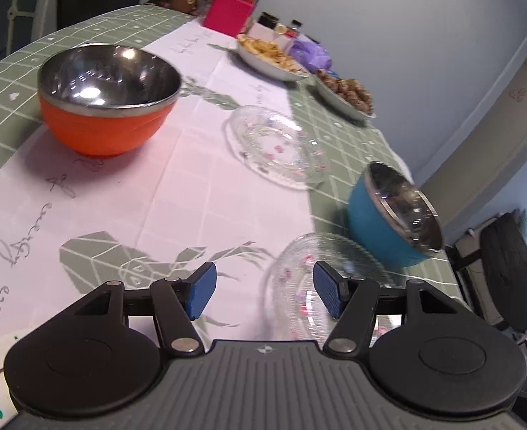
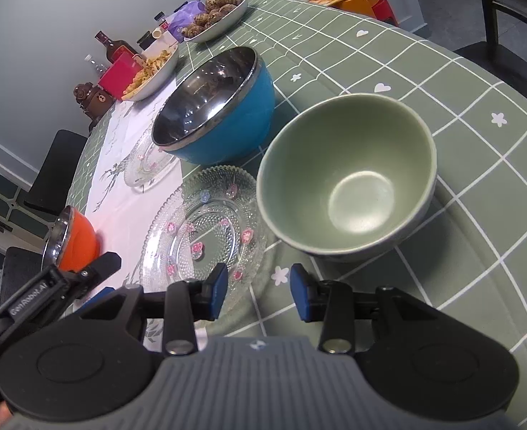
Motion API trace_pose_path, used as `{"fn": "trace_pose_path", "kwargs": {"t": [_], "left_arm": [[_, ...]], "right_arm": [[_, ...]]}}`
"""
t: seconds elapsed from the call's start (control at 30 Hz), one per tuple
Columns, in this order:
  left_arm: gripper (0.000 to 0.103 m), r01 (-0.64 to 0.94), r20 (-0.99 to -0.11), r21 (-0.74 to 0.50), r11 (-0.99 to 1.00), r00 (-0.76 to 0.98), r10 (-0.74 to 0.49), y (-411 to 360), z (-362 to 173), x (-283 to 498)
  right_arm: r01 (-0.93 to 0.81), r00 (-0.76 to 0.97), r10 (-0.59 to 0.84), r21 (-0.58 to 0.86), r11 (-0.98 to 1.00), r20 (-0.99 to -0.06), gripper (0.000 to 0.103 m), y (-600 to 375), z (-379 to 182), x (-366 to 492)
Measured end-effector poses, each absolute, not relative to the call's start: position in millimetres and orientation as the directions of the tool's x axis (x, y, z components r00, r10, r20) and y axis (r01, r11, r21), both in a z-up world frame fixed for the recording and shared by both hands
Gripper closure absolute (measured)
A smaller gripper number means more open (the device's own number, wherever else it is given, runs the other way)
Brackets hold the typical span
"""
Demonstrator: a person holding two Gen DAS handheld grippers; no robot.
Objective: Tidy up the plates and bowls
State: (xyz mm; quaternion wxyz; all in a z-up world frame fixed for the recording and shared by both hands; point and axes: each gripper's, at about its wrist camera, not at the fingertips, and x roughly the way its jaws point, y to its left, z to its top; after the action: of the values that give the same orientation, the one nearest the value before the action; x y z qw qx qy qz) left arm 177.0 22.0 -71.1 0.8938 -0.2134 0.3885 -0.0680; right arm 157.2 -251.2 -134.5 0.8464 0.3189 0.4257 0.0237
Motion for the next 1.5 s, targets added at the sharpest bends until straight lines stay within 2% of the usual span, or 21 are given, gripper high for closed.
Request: {"fn": "trace_pose_path", "kwargs": {"t": [0.3,0.33,0.37,0.47,0.5,0.6,0.7,0.87,0.93,1.0,1.07,1.27,1.5], "left_arm": [[0.034,-0.032,-0.65,-0.468,0.883,0.689,-0.32,17.1,-82.8,180.5],[0.034,-0.024,-0.649,-0.463,0.886,0.69,-0.32,14.6,-83.0,180.7],[0.037,-0.013,-0.65,-0.453,0.891,0.689,-0.32,12.2,-83.1,180.8],[0.053,0.001,-0.662,-0.423,0.906,0.682,-0.309,6.5,-82.9,180.7],[0.063,0.002,-0.667,-0.42,0.908,0.678,-0.31,5.9,-83.1,180.8],[0.078,0.01,-0.676,-0.428,0.904,0.66,-0.328,5.8,-84.1,180.8],[0.085,0.02,-0.681,-0.42,0.908,0.654,-0.329,5.3,-85.2,177.9],[0.085,-0.011,-0.676,-0.433,0.901,0.666,-0.316,15.8,-84.5,176.9],[0.079,-0.051,-0.668,-0.449,0.892,0.682,-0.298,25.6,-83.6,178.9],[0.062,-0.088,-0.661,-0.473,0.877,0.693,-0.287,35.6,-83.9,181.6],[0.057,-0.094,-0.648,-0.504,0.858,0.699,-0.304,42.5,-84.5,183.3],[0.056,-0.061,-0.626,-0.542,0.838,0.695,-0.354,41.6,-89.0,186.8],[0.057,-0.001,-0.617,-0.512,0.859,0.696,-0.366,20.9,-91.1,189.2]], "right_arm": [[0.207,0.659,0.287,0.534,0.82,-0.695,0.065,-244.7,-135.7,164.2],[0.198,0.66,0.282,0.523,0.829,-0.696,0.07,-242.3,-136.0,165.0],[0.192,0.659,0.281,0.517,0.834,-0.698,0.078,-240.4,-136.9,166.0],[0.182,0.652,0.292,0.518,0.836,-0.7,0.092,-238.7,-140.0,167.4],[0.182,0.654,0.293,0.52,0.835,-0.698,0.092,-239.1,-140.3,167.0],[0.172,0.649,0.309,0.529,0.831,-0.696,0.092,-239.5,-140.5,166.7],[0.149,0.632,0.357,0.56,0.815,-0.687,0.093,-237.1,-142.2,167.0],[0.129,0.616,0.382,0.567,0.814,-0.689,0.092,-229.4,-141.9,166.1],[0.13,0.614,0.385,0.569,0.812,-0.689,0.092,-229.4,-142.5,166.5],[0.131,0.614,0.384,0.569,0.812,-0.689,0.092,-229.1,-142.5,167.4],[0.13,0.616,0.378,0.563,0.816,-0.691,0.091,-227.8,-141.4,168.6],[0.127,0.644,0.355,0.552,0.824,-0.678,0.082,-231.0,-139.0,170.0],[0.126,0.654,0.362,0.567,0.814,-0.664,0.081,-233.7,-142.4,173.7]]}}
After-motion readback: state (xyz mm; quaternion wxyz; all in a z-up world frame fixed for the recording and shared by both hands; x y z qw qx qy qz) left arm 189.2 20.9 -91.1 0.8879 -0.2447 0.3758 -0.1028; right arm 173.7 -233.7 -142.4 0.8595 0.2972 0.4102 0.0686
